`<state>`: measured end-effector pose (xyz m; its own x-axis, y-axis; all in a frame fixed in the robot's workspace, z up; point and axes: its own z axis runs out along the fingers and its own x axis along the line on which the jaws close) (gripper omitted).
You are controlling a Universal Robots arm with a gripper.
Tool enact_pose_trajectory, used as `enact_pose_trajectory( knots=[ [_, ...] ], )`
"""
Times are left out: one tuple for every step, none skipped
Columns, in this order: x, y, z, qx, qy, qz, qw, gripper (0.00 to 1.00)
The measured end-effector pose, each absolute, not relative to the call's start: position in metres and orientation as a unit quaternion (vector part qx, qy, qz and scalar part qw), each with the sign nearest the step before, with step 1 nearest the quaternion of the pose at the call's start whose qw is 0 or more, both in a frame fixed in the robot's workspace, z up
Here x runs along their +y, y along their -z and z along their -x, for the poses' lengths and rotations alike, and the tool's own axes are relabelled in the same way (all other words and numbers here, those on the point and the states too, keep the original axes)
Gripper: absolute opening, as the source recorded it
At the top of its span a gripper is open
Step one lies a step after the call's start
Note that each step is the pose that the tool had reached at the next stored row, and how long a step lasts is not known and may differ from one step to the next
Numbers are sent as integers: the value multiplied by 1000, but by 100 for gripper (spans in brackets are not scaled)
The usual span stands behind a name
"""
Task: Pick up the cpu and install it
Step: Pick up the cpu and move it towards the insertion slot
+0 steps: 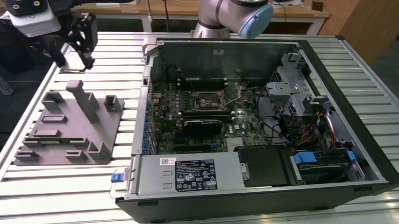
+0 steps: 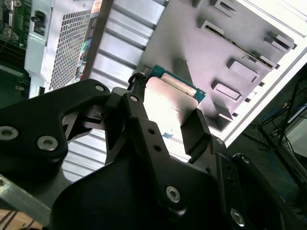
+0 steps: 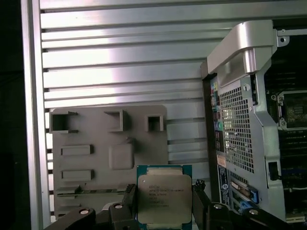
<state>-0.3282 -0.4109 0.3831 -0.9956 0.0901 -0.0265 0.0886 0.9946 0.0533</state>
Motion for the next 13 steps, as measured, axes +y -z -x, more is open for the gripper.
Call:
enact_pose_trajectory(
  knots=[
    [-411,-383,325,999,-26,-45,15,54],
    [-411,-383,323,999,-26,-45,15,54],
    [-411,-383,320,999,-26,-45,14,54],
    [-411,-383,317,999,-26,-45,14,54],
    [-410,-383,314,999,-26,-45,14,54],
    [-410,-383,311,999,-26,-45,14,54],
    [-410,-383,308,999,-26,-45,14,54],
    [-410,-383,306,999,-26,-45,14,54],
    [-410,-383,303,999,-26,-45,14,54],
    [-410,-383,301,999,-26,-45,14,54],
    [-410,-383,298,999,-26,-45,14,54],
    [-410,-383,296,999,-26,-45,14,54],
    [-410,-383,293,999,-26,-45,15,54]
  ],
)
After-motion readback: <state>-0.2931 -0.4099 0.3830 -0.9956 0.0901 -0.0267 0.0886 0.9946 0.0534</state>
